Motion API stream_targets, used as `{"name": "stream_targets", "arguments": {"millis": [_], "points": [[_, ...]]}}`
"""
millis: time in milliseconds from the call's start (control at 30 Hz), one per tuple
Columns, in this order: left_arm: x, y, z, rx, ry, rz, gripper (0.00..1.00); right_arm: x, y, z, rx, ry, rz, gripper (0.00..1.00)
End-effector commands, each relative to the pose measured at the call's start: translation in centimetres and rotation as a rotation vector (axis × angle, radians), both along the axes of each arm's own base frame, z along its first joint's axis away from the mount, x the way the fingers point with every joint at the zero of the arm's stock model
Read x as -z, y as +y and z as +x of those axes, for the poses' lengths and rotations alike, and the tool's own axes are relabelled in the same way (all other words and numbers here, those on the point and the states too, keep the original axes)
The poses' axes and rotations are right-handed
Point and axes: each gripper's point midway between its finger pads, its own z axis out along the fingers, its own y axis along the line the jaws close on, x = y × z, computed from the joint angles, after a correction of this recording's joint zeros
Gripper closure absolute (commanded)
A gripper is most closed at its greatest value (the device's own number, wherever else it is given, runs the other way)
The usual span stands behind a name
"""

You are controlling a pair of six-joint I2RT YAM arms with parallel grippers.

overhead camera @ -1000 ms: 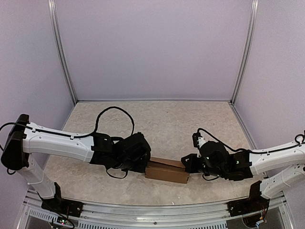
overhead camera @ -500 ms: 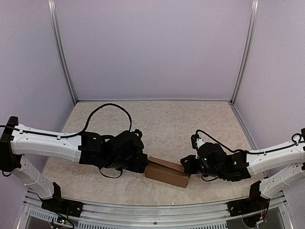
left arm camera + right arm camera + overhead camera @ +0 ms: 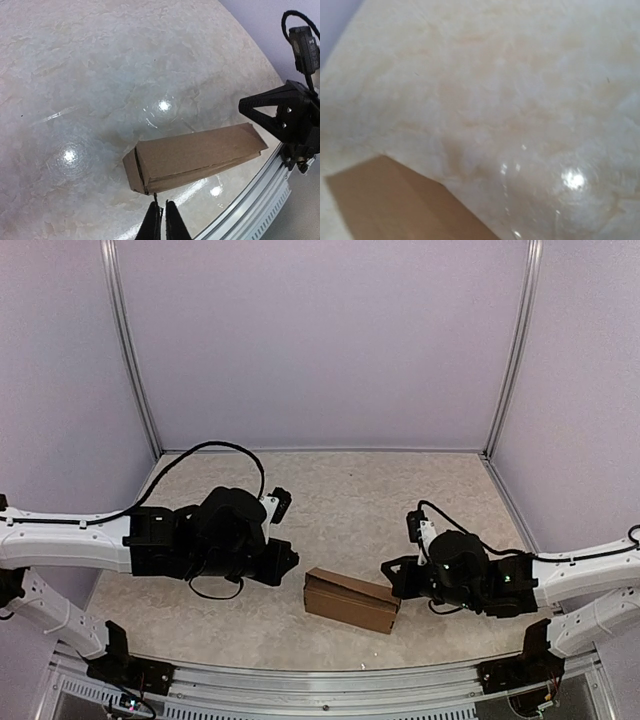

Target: Fold the paper box

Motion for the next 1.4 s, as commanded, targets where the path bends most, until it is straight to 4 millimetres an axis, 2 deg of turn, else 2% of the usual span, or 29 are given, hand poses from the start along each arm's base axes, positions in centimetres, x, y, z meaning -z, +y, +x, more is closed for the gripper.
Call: {"name": "stream_targets", "arguments": {"millis": [0, 233, 400, 500, 600, 867, 1033, 1167, 1367], "points": [[-1.7, -1.4, 1.2, 0.054, -0.019, -0.113, 1.0, -2.6, 0.2, -0.5, -0.047, -0.06, 0.031, 1.0], [-2.8, -3.9, 3.0, 0.161, -0.012, -0.238, 1.0, -4.1, 0.5, -1.8, -0.132, -0.078, 0.091, 1.0], [-1.3, -5.4, 2.9, 0.238, 0.061, -0.278, 1.0, -4.1, 0.8, -2.7, -0.183, -0.068, 0.123, 1.0], [0.3, -6.1, 2.3, 0.274, 0.115, -0.291, 1.0, -3.5, 0.9, -3.0, -0.197, -0.054, 0.13, 1.0], [2.8, -6.1, 1.8, 0.273, 0.172, -0.28, 1.0, -2.4, 0.8, -3.2, -0.198, -0.031, 0.127, 1.0], [10.0, -4.2, -1.2, 0.244, 0.317, -0.268, 1.0, 4.1, -0.5, -4.6, -0.188, 0.112, 0.1, 1.0], [13.3, -3.0, -2.1, 0.209, 0.379, -0.26, 1.0, 6.2, -1.5, -5.1, -0.167, 0.159, 0.081, 1.0], [13.7, -3.0, -2.2, 0.205, 0.385, -0.25, 1.0, 4.9, -1.3, -4.8, -0.168, 0.133, 0.09, 1.0], [12.6, -3.5, -1.7, 0.215, 0.355, -0.244, 1.0, -0.3, -0.3, -4.7, -0.213, 0.054, 0.154, 1.0]]}}
